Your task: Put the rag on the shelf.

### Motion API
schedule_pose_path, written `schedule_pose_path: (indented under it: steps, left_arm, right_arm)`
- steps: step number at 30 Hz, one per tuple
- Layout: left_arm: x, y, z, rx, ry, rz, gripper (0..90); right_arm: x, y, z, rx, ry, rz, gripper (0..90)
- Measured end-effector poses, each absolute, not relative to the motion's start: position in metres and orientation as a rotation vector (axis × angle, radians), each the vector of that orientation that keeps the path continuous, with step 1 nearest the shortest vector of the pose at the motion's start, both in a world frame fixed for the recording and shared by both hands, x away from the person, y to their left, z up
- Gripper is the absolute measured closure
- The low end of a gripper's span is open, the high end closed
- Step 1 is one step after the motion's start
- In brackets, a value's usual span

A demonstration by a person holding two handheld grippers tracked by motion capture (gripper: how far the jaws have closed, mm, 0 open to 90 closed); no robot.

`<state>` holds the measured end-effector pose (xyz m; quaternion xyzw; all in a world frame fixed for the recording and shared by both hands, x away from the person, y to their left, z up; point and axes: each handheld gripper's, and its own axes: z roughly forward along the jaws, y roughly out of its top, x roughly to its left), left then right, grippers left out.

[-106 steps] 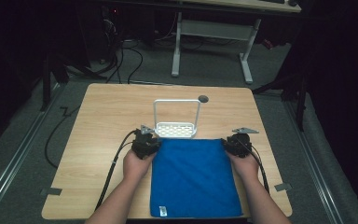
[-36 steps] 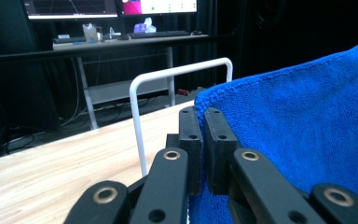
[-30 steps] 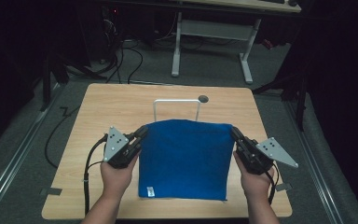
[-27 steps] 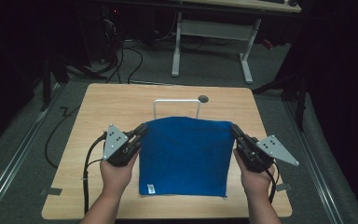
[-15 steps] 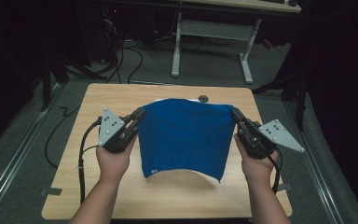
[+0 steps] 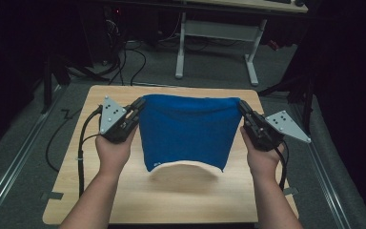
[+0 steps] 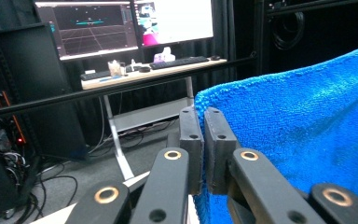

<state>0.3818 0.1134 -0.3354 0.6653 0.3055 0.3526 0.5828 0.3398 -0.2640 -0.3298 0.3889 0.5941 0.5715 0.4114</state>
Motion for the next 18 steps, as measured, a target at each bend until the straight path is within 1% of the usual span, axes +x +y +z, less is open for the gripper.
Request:
schedule_pose_path:
  steps: [9,18]
  left_arm:
    - [0.407,0.111,-0.324,1.572,0.709,0.863,87.6]
    - [0.440,0.109,-0.306,1.589,0.711,0.920,87.5]
  right_arm:
    - [0.361,-0.263,-0.325,0.991,1.491,1.417,88.6]
    - [0.392,-0.260,-0.307,1.000,1.485,1.397,88.6]
